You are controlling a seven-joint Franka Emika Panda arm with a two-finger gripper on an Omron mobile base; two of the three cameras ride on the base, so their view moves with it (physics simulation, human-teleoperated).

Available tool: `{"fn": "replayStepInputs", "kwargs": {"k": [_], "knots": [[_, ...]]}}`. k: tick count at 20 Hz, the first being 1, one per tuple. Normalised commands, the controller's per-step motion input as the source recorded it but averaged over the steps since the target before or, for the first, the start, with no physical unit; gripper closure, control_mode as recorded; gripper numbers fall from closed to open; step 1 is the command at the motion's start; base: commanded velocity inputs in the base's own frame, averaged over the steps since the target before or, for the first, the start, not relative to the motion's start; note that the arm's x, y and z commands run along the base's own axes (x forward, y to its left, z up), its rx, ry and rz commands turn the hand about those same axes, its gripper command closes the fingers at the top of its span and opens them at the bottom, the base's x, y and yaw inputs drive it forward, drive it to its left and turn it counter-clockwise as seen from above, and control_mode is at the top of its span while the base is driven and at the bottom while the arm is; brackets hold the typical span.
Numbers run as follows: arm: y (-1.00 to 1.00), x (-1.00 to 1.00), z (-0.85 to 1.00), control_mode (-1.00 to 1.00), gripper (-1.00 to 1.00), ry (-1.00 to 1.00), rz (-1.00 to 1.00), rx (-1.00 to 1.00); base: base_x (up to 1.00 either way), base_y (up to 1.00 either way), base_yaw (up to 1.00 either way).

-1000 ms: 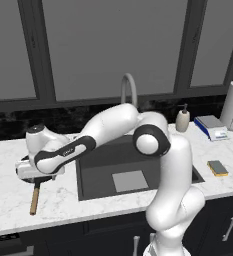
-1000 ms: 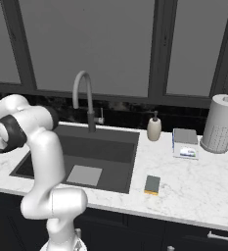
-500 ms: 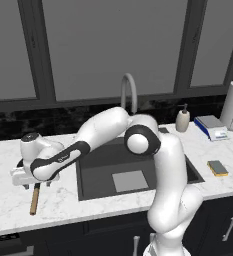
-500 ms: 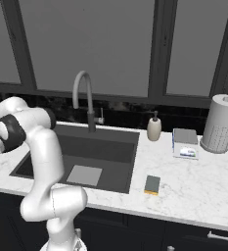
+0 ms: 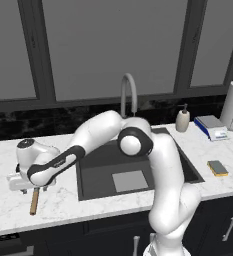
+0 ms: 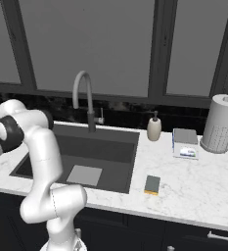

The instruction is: Pick the pan and sponge and place them into the sink. Then turn on the water.

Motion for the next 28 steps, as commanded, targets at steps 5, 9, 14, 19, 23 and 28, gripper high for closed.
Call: {"fn": "replayStepInputs", "kwargs": {"k": [5, 9, 14, 19, 23, 28], "knots": [[0.0, 0.0, 0.0, -1.0, 1.0, 0.01, 0.0, 0.0, 0.0, 0.0, 0.0], [-0.11, 0.0, -0.19, -1.0, 1.0, 0.01, 0.0, 0.01, 0.0, 0.0, 0.0], [-0.51, -0.04, -0.17, -1.0, 1.0, -0.01, 0.0, 0.01, 0.0, 0.0, 0.0], [-0.69, -0.16, 0.08, -1.0, 1.0, -0.07, -0.23, 0.05, 0.0, 0.0, 0.0], [-0.56, -0.01, 0.21, -1.0, 1.0, -0.12, -0.48, 0.0, 0.0, 0.0, 0.0], [-0.58, 0.0, 0.27, -1.0, 1.0, -0.06, -0.5, 0.01, 0.0, 0.0, 0.0]]}}
